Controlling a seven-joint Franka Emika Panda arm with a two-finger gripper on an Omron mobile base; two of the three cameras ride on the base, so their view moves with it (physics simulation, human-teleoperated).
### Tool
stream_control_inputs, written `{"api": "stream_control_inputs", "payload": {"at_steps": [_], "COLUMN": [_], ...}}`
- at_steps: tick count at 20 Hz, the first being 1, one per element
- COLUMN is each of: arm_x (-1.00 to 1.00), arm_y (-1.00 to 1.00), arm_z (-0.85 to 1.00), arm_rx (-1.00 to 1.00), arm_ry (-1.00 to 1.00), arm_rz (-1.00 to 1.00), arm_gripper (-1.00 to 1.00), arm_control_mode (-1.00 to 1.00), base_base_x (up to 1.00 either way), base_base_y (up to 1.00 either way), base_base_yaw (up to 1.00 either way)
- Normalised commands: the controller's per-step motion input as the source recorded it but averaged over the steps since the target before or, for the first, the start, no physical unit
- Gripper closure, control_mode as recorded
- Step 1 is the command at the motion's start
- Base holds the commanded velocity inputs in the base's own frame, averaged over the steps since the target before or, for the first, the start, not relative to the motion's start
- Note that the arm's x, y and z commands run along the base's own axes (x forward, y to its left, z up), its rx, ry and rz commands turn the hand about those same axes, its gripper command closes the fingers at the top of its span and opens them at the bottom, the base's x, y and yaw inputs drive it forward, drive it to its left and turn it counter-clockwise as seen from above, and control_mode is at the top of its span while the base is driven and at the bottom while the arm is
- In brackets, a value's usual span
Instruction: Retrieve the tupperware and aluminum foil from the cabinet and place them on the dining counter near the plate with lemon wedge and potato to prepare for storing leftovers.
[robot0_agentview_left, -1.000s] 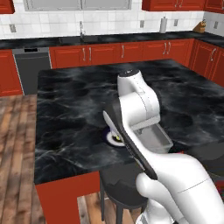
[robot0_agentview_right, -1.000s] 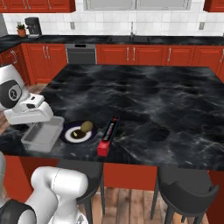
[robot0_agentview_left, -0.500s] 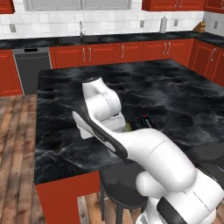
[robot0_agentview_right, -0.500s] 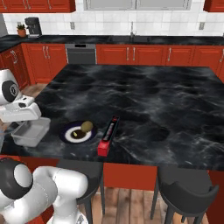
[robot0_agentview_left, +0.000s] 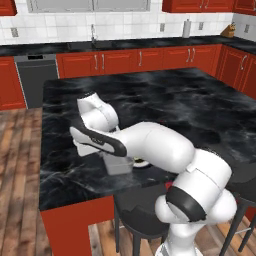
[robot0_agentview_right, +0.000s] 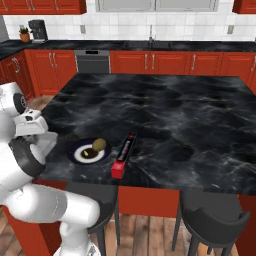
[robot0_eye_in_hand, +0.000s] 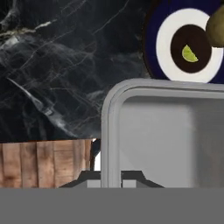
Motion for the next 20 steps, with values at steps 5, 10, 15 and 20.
{"api": "stream_control_inputs", "payload": {"at_steps": [5,10,15,20], "arm_x": [0.52,0.42,0.42,0.49], "arm_y": [0.20,0.02,0.00,0.09], "arm_z": [-0.44,-0.49,-0.49,-0.39], "arm_rx": [-0.02,0.00,0.00,0.00], "arm_ry": [-0.01,-0.01,-0.01,-0.01], "arm_rz": [0.01,0.00,0.00,0.00], "arm_gripper": [1.00,1.00,1.00,1.00], "arm_control_mode": [-1.00,-1.00,-1.00,-1.00], "base_base_x": [0.00,0.00,0.00,0.00], "base_base_y": [0.00,0.00,0.00,0.00], "base_base_yaw": [0.00,0.00,0.00,0.00]}}
